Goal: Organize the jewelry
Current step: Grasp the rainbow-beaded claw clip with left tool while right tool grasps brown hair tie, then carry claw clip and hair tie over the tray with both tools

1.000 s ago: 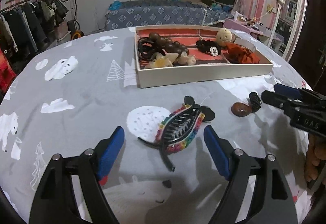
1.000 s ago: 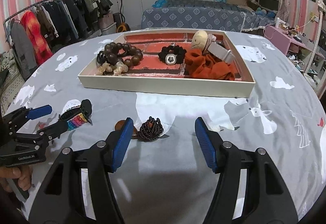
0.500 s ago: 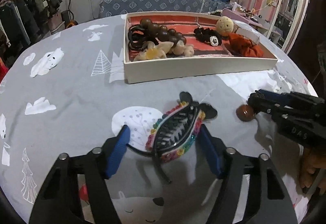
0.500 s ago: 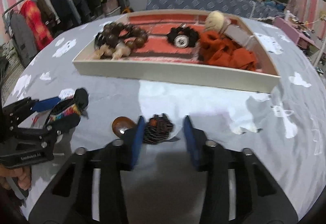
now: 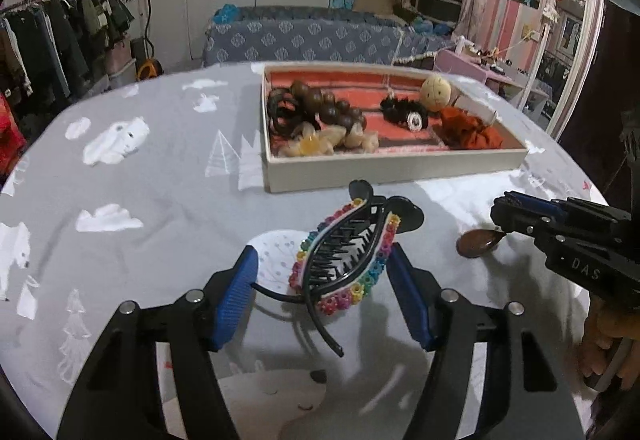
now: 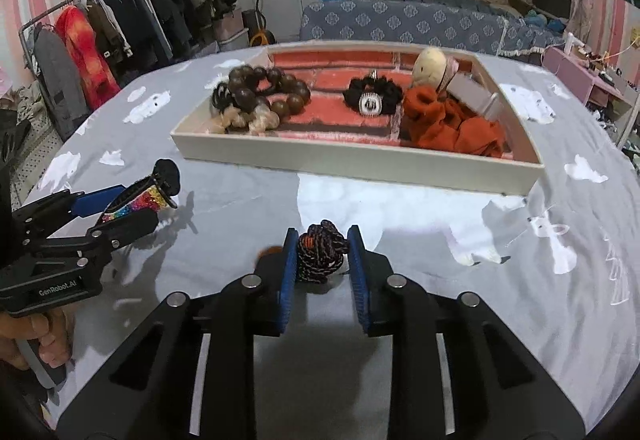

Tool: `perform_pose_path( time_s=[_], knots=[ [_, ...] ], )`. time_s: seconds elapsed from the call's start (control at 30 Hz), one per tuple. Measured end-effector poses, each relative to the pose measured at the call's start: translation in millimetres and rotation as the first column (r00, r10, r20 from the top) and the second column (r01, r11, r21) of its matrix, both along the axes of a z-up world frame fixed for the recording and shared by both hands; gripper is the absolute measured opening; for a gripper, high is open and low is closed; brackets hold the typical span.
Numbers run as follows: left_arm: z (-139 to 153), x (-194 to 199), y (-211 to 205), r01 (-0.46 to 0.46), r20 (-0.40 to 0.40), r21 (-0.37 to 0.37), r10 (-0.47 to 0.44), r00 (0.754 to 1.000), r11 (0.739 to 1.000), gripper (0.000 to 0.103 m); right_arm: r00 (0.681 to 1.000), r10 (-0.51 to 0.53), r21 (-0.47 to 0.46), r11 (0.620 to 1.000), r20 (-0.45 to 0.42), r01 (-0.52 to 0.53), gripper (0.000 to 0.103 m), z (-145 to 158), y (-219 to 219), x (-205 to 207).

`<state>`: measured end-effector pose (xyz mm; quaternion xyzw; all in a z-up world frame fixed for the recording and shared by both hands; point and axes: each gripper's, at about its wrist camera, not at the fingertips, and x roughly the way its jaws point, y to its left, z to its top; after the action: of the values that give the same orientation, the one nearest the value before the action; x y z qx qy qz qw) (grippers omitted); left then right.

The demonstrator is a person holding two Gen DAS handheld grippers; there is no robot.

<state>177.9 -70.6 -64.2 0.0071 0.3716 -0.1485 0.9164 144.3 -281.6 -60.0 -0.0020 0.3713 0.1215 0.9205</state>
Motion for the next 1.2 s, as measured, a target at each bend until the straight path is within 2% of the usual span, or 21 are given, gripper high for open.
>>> perform_pose_path(
  time_s=[0.27,0.6,0.87,1.2],
  knots=[
    [42.6,-18.5,7.7,-0.033,0.116,0.001,0.032,0.993,0.999,0.065,0.995,-0.015,0.008,1.0,0.102,0.014,0.025,38.9,-4.9,-21.2],
    [81.6,-52.7,18.1,-0.055,0.204,-0.02,0.058,0.977,0.998,0.065,0.981,-0.015,-0.003,1.0,0.191,0.016,0.025,75.9,-3.3,-59.7],
    [104.4,-84.8,20.4,-0.064,0.266,-0.019,0.067,0.962,0.998,0.065,0.967,-0.014,-0.002,1.0,0.253,0.015,0.025,100.0,-2.8,-93.4],
    [115.5,-103.6,17.0,-0.064,0.303,-0.013,0.065,0.951,0.998,0.065,0.955,-0.005,-0.005,1.0,0.295,0.007,0.025,117.0,-2.4,-116.1]
  ],
)
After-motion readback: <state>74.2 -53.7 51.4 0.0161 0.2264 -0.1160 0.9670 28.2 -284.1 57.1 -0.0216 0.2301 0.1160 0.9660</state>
